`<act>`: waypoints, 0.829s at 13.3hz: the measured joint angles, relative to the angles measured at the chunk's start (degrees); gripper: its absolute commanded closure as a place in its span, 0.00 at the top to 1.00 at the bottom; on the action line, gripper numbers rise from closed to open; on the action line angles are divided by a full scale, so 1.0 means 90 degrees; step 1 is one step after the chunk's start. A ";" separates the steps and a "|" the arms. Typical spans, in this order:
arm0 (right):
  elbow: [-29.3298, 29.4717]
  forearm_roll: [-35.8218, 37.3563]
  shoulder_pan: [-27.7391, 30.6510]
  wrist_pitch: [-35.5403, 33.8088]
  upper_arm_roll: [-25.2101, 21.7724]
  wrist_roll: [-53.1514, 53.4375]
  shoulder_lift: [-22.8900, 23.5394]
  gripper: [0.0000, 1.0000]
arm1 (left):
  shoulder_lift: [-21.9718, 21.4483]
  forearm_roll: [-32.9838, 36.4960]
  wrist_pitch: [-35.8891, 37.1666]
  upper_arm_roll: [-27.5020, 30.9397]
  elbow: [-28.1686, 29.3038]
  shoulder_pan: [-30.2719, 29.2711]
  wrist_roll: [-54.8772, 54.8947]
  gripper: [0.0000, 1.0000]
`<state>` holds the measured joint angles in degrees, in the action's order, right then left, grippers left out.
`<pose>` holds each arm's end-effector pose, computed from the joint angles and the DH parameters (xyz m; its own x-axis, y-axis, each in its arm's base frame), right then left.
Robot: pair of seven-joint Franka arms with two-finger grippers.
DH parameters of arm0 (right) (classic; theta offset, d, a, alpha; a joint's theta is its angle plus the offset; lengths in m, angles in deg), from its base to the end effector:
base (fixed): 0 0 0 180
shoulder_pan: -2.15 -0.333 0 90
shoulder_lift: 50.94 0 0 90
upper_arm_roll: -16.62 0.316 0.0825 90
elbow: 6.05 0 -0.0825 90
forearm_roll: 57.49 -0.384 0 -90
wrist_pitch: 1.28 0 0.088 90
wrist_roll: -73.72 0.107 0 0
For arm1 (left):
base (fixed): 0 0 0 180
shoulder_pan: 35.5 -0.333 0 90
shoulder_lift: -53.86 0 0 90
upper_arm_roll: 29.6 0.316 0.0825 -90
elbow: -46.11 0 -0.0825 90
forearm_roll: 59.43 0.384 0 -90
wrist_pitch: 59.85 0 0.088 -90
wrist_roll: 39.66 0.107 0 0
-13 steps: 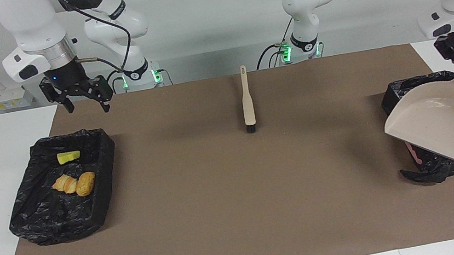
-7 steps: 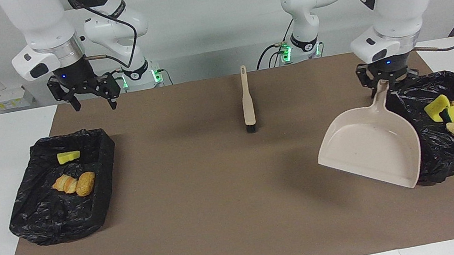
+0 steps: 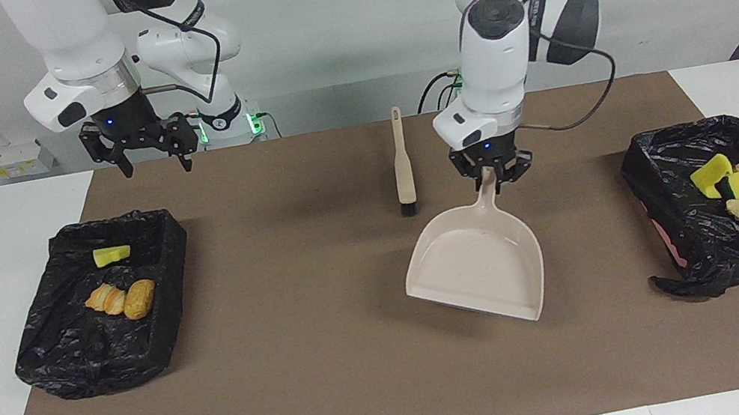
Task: Sweep and dump trash in bin
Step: 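Bring the dustpan back and set it beside the brush with the left gripper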
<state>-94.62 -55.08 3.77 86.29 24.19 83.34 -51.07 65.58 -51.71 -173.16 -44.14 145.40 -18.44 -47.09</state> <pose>0.5473 0.0525 0.6339 0.9978 -0.0656 -0.0079 -0.0652 -0.9969 0.0443 0.5416 -0.3115 0.4655 0.8912 -0.4503 0.0551 -0.4466 -0.8921 -0.0685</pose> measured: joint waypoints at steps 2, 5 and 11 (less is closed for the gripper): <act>0.0000 -0.0193 0.0004 0.0000 -0.0006 0.0000 0.0000 1.00 | 0.0232 0.0000 -0.0412 -0.0003 0.0139 0.0351 -0.0534 0.00; 0.0000 -0.0228 0.0006 0.0000 -0.0010 0.0000 0.0000 1.00 | 0.0368 0.0000 -0.1145 -0.0001 0.0525 0.0602 -0.1130 0.00; 0.0000 -0.0229 0.0006 0.0000 -0.0010 -0.0001 -0.0001 1.00 | 0.0414 -0.0008 -0.2106 0.0008 0.1074 0.0689 -0.1924 0.00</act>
<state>-94.62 -57.15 3.83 86.29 24.09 83.33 -51.07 69.30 -51.78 -192.11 -44.06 155.07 -12.23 -64.41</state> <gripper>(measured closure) 0.000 0.674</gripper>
